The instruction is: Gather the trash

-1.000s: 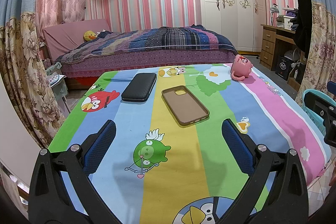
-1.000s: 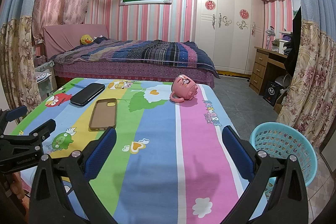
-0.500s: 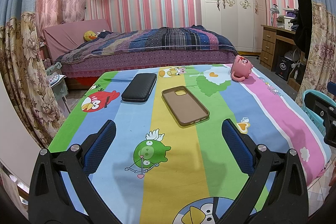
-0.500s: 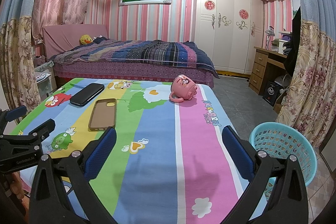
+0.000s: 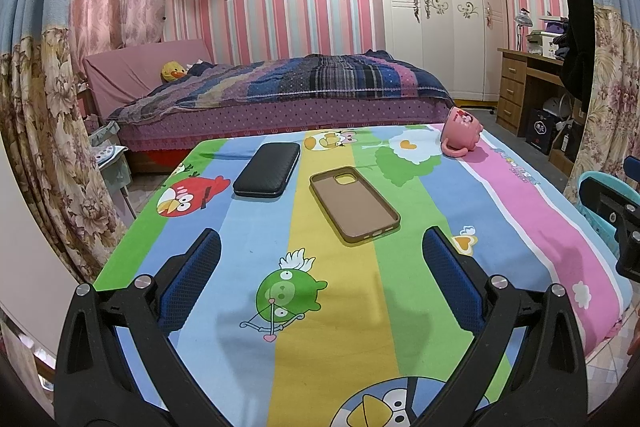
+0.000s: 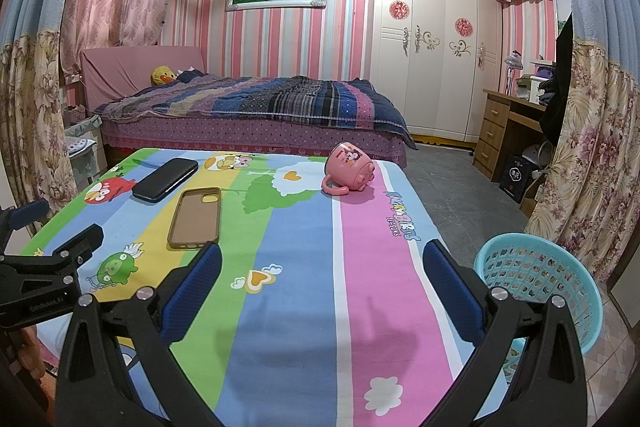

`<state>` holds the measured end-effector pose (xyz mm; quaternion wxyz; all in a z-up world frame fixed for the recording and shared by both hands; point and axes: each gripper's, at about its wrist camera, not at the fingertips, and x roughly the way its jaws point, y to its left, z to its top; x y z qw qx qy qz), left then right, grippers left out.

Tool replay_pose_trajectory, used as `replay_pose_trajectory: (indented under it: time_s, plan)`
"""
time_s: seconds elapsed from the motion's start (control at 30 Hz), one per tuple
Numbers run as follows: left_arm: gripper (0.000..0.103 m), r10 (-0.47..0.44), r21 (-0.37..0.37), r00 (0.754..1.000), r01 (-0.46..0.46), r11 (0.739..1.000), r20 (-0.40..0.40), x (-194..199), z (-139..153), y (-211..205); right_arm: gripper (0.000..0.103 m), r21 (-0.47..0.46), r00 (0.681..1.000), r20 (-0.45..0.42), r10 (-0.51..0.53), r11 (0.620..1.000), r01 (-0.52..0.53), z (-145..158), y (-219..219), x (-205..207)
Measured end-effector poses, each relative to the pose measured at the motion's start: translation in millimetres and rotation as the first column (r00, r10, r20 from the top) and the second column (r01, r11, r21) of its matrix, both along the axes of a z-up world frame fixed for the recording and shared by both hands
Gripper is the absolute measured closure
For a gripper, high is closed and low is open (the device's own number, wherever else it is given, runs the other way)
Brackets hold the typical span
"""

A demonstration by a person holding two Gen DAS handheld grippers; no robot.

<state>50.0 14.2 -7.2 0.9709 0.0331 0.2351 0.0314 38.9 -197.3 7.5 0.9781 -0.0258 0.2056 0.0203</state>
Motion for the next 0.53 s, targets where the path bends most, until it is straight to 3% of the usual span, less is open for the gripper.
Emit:
replay_pose_trajectory:
  time_s: [0.53]
  plan:
    - [0.005, -0.002, -0.015, 1.000, 0.002, 1.000, 0.008, 4, 10, 3, 0.005, -0.002, 1.000, 0.000, 0.000, 1.000, 0.000, 0, 0, 0]
